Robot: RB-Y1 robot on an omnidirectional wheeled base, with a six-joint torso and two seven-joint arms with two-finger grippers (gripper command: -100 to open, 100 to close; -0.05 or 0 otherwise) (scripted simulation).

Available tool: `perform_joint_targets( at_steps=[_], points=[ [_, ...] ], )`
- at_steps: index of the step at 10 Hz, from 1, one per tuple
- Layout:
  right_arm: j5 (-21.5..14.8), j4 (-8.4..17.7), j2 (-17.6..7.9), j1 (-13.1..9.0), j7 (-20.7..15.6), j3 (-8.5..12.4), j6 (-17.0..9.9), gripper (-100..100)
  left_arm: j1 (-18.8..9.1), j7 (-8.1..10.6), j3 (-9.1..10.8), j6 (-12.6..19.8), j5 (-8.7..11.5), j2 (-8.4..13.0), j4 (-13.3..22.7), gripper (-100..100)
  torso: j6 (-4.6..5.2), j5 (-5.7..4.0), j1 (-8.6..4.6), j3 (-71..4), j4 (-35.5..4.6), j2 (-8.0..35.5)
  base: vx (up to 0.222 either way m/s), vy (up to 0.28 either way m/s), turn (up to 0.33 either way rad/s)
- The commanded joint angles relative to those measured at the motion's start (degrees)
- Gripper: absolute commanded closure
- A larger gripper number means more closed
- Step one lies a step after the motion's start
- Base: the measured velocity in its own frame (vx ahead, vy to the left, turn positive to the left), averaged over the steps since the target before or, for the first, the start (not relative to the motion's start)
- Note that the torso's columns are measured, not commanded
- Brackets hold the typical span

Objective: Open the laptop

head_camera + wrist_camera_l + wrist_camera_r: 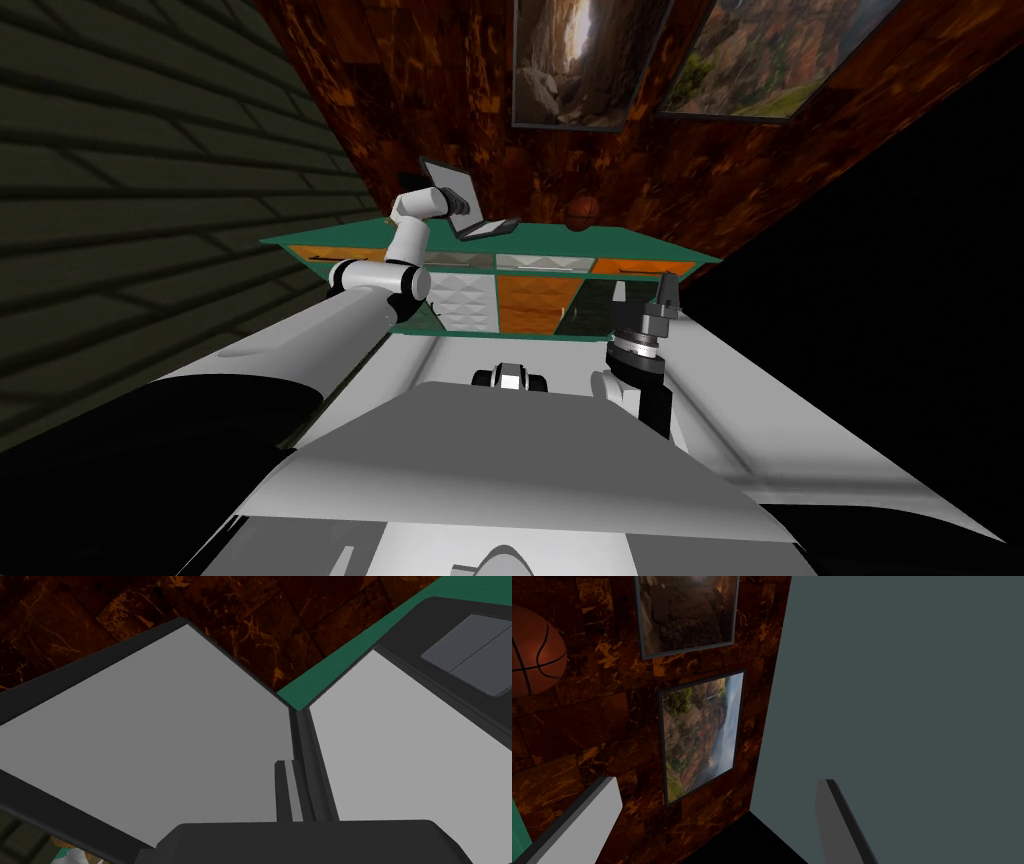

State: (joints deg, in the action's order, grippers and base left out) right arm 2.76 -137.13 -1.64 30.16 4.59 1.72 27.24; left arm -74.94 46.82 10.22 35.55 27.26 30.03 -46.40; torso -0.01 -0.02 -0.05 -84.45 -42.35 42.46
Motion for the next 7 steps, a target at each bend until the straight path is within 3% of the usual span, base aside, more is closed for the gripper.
perform_joint_targets(
  at_steps=[1,5,6,7],
  points=[
    [0.00,0.00,0.00,0.00,0.00,0.00,0.00,0,0.49,-2.97,-1.93,-1.30,-1.67,-0.38,-0.42,100,0.00,0.02,0.06,-0.07,0.04,-0.11,-0.044,-0.025,-0.039],
    [0.00,0.00,0.00,0.01,0.00,0.00,0.00,0,1.17,-7.17,-4.82,-3.17,-4.29,-0.98,-1.06,100,0.00,0.02,0.05,-0.16,0.08,-0.23,-0.030,-0.021,-0.032],
    [0.00,0.00,0.00,0.01,0.00,0.00,0.00,0,0.99,-6.35,-4.36,-2.85,-3.92,-0.92,-0.84,100,0.01,0.02,0.05,-0.12,0.07,-0.19,-0.014,-0.008,-0.008],
    [0.00,0.00,0.00,0.01,0.00,0.00,0.00,0,0.90,-4.97,-3.26,-2.27,-2.67,-0.98,-0.55,-100,-0.01,0.03,0.10,-0.13,0.06,-0.20,0.003,0.050,0.034]
  ],
)
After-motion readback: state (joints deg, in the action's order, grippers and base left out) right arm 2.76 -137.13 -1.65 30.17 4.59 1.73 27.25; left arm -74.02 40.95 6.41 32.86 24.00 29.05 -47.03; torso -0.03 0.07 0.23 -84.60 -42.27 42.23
